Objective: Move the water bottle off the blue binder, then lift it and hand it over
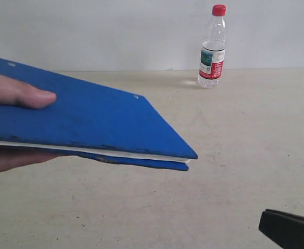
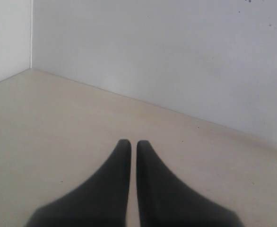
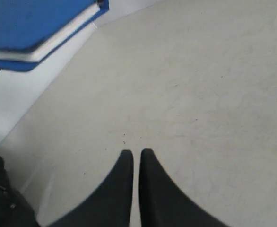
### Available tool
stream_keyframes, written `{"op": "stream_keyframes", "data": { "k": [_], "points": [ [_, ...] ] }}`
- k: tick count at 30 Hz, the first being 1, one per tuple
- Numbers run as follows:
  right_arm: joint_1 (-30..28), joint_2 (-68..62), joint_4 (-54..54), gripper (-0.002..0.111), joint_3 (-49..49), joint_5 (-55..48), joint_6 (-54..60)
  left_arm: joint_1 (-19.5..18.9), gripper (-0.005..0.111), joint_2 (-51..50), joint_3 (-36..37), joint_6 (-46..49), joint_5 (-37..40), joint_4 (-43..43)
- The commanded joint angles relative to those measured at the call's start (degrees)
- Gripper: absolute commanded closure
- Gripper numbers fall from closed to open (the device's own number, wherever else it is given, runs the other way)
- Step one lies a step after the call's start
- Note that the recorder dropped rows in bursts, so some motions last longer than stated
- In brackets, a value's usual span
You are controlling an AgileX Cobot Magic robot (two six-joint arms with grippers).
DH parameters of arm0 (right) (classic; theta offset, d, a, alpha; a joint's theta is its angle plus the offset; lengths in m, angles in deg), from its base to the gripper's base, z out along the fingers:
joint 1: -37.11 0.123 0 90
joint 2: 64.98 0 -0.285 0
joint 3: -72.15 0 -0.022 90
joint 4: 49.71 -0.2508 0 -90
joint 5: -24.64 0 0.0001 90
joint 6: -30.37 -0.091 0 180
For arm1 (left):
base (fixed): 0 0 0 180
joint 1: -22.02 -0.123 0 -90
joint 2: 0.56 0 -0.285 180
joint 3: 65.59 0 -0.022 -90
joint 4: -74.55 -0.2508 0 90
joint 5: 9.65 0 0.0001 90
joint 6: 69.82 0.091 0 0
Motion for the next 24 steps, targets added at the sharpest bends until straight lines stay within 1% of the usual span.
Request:
{"op": "stream_keyframes", "data": {
  "k": [1,2,4,7,9,12,13,15,17,18,24],
  "points": [
    [0.04,0.56,0.46,0.107,5.13,6.02,12.45,0.34,0.102,0.23,0.22,0.16,-0.06,-0.49],
    [0.04,0.90,0.71,0.107,7.14,6.84,17.46,0.34,0.102,0.23,0.22,0.16,-0.06,-0.49],
    [-0.76,3.50,0.84,0.107,11.31,7.39,31.68,0.34,0.102,0.23,0.22,0.16,-0.06,-0.49],
    [-4.85,9.04,0.84,0.107,16.44,4.14,52.04,0.34,0.102,0.23,0.22,0.16,-0.06,-0.49],
    [-7.78,13.26,0.84,0.107,18.47,0.97,58.69,0.34,0.102,0.23,0.22,0.16,-0.06,-0.49],
    [-13.75,20.13,0.73,0.107,19.03,-3.00,58.75,0.34,0.102,0.23,0.22,0.16,-0.06,-0.49],
    [-16.17,20.13,0.73,0.107,18.74,-4.26,57.29,0.34,0.102,0.23,0.22,0.16,-0.06,-0.49],
    [-19.51,20.13,0.03,0.107,19.25,-6.14,51.81,0.34,0.102,0.54,0.22,0.16,-0.03,-0.49],
    [-22.86,20.13,0.58,0.107,19.40,-8.64,43.87,0.34,0.102,0.64,0.22,0.16,0.01,-0.49],
    [-23.93,20.13,0.59,0.107,19.54,-9.69,42.18,0.34,0.102,0.64,0.22,0.16,-0.09,-0.49],
    [-24.41,20.13,-0.40,0.107,21.49,-10.69,52.03,0.34,0.102,0.64,0.22,0.16,-0.09,-0.49]
  ]
}}
